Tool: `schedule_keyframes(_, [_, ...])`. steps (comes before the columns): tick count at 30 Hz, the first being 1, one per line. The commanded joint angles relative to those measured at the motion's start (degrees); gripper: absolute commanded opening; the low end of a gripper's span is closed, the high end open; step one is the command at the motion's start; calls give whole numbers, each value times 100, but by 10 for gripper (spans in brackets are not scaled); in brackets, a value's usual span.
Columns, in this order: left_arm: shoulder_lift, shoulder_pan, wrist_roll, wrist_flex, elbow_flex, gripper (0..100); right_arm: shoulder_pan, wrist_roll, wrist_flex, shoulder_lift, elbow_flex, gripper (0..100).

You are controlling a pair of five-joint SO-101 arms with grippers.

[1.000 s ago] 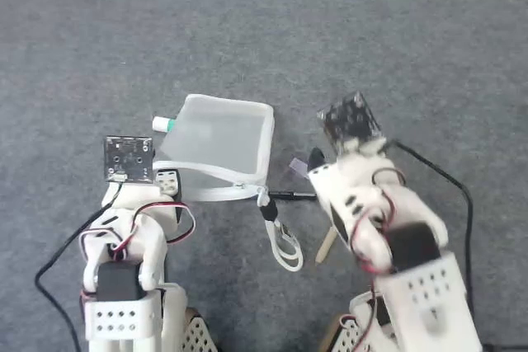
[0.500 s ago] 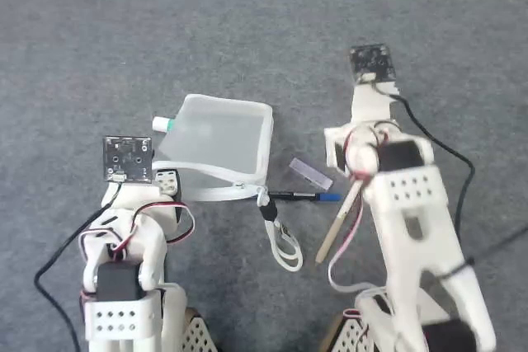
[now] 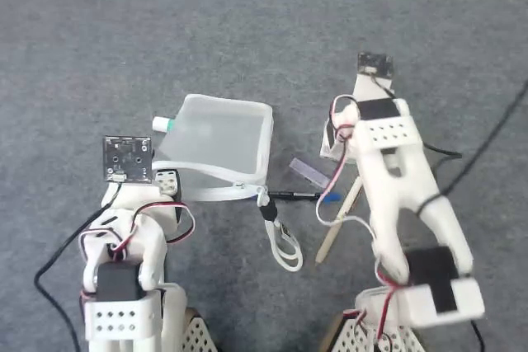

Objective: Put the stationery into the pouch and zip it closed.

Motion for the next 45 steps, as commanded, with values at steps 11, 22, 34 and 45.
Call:
schedule_keyframes(11, [-97,-26,70,-123,-382,13,365,-404,92,1763,-1310,221])
schedule_keyframes(22, [-97,-18,70,-123,-365,13,444,-404,101,2422,-1565,221])
schedule_keyframes(34, [-97,-35,70,-114,-338,13,426,-598,286,2686,-1574,9])
schedule_keyframes(45, [-97,-35,70,-114,-338,13,374,-589,470,2176,-1662,6])
